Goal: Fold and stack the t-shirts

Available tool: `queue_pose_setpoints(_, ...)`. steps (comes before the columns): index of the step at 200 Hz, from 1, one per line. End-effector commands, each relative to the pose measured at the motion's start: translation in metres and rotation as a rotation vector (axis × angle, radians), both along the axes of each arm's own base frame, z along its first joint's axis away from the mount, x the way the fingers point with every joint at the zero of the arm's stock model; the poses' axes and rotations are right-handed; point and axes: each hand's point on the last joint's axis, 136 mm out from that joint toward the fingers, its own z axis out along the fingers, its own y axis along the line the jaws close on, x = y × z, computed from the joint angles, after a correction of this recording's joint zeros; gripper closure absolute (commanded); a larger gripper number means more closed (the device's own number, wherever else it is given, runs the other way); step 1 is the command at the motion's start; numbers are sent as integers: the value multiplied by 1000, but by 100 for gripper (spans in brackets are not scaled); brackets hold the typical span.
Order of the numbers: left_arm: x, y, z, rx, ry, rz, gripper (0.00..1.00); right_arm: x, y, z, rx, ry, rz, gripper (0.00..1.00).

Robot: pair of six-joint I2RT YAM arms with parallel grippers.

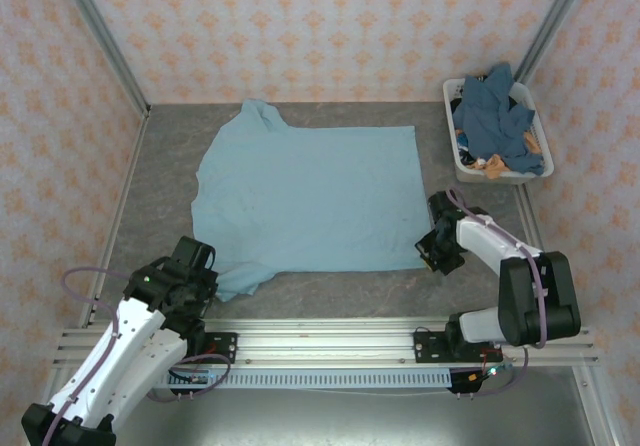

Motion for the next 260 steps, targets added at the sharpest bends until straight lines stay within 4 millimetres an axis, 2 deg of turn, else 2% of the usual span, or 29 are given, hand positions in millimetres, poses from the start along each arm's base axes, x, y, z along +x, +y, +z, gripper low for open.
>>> queue_pose_setpoints(1,-3,16,12,93,5,1,100,8,-10,7,-57,-29,2,100)
queue_pose_setpoints(33,-6,30,32,165,-21,10,100,-10,-11,30,-57,-32,1,100)
queue_pose_setpoints(75,-10,31,51,148,-78,2,100,-49,-2,49,11,30,13,100)
queue_pose_setpoints(99,-13,28,45,145,-52,-51,100,-64,7,46,75,60,-9,100)
queue_pose_setpoints(119,1,13,30,95,-62,-92,100,-65,10,32,94,72,-27,100)
queue_pose_setpoints(137,18,8,31,93,-85,-103,100,-56,12,30,99,65,-43,100)
queue_pose_setpoints(170,59,8,67,190,-139,-173,100,-28,8,48,62,12,-54,100)
queue_pose_setpoints(190,80,5,78,229,-122,-226,100,-13,6,53,41,15,-59,100)
queue_pose_setpoints(231,125,1,93,283,-142,-270,100,22,0,73,2,-39,-84,100)
queue_pose_setpoints(260,152,5,90,305,-94,-302,100,43,-2,78,-11,-47,-93,100)
